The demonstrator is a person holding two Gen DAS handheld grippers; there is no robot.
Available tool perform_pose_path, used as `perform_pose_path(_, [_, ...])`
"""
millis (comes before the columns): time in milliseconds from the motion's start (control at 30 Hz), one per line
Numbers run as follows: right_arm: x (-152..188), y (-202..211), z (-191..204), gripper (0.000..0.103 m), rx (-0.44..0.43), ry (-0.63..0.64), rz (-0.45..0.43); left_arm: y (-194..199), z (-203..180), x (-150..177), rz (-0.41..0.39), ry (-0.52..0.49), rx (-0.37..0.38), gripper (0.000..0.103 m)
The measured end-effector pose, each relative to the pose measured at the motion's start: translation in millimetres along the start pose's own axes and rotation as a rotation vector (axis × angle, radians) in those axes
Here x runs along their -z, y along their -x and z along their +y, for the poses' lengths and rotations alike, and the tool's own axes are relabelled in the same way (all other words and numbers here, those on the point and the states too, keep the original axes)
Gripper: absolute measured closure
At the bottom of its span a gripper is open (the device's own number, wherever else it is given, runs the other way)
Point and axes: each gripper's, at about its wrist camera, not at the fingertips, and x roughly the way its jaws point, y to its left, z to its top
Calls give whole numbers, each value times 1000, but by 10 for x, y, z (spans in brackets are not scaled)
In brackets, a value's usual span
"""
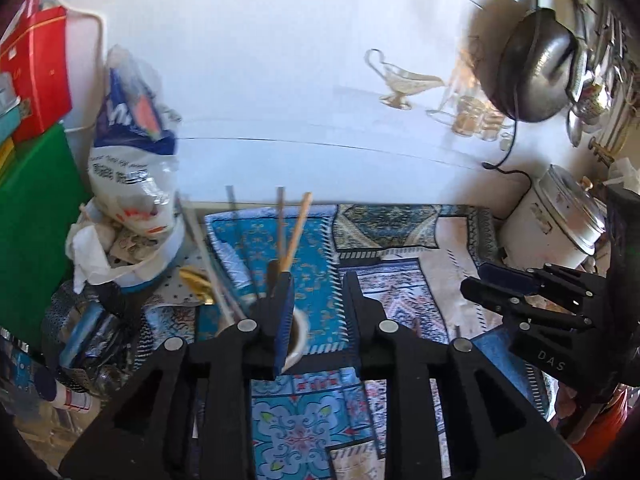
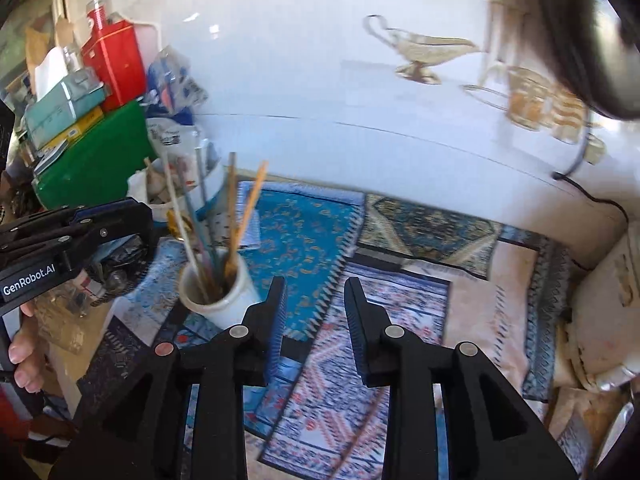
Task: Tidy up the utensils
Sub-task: 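Move both tools back over the brown and dark chopsticks on the cloth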
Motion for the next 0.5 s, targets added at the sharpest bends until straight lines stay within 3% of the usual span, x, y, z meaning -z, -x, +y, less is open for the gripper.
perform_pose_path(200, [303,108,-464,76,77,-67,28,-283,-537,93,58,-58,57,75])
perform_pose_path(500, [975,-16,-1039,76,120,-222,168,-1011,-1175,544,270,-137,107,74])
